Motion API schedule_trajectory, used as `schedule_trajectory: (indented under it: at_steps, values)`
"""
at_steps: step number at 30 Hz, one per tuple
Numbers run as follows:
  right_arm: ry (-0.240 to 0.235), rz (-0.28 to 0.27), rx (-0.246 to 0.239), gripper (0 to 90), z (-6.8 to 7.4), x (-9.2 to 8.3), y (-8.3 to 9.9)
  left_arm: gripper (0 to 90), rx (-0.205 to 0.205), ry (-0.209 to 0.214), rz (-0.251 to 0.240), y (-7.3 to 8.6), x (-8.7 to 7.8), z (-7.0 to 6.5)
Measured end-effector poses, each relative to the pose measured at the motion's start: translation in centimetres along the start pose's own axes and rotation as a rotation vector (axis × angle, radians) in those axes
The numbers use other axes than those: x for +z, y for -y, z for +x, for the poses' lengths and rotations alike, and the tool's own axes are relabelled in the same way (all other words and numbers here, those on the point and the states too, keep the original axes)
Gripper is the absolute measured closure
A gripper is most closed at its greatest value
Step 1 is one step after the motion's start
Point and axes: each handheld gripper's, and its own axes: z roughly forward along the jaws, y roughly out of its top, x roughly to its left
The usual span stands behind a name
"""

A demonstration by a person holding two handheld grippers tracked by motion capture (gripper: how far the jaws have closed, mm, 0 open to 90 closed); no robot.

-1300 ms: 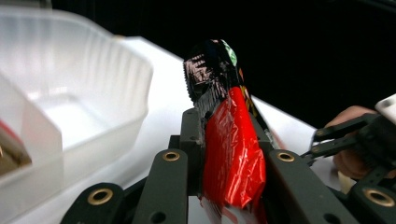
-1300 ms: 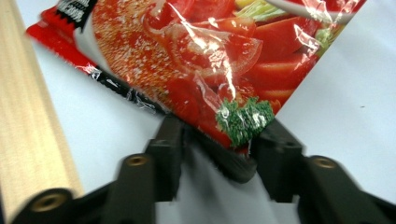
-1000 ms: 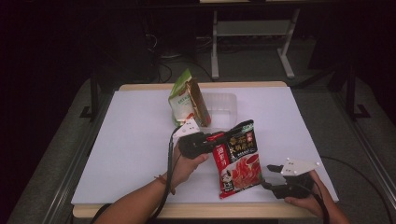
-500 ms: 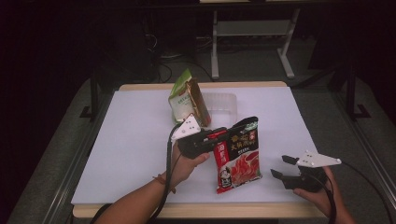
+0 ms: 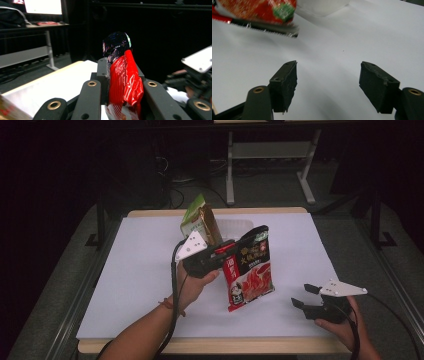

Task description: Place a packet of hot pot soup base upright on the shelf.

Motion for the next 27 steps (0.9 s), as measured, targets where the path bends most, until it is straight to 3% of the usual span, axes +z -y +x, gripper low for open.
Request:
schedule_trajectory:
  at_steps: [6,17,24,27]
  values:
    - [0.005,-0.007,0.002,29.8,0.0,-0.3,0.1,75.7,0.015,-0.072,0.001,-1.1,0.3,1.3]
    - [0.005,-0.006,0.006,29.8,0.0,-0.3,0.1,75.7,0.057,-0.155,-0.023,-4.0,1.2,3.3]
    - [0.005,0.001,0.008,29.8,0.0,-0.3,0.2,75.7,0.069,-0.225,-0.007,-4.1,2.3,4.8]
    - [0.005,0.006,0.001,29.7,0.0,-0.2,0.3,75.7,0.055,-0.237,-0.009,-4.2,2.7,5.3]
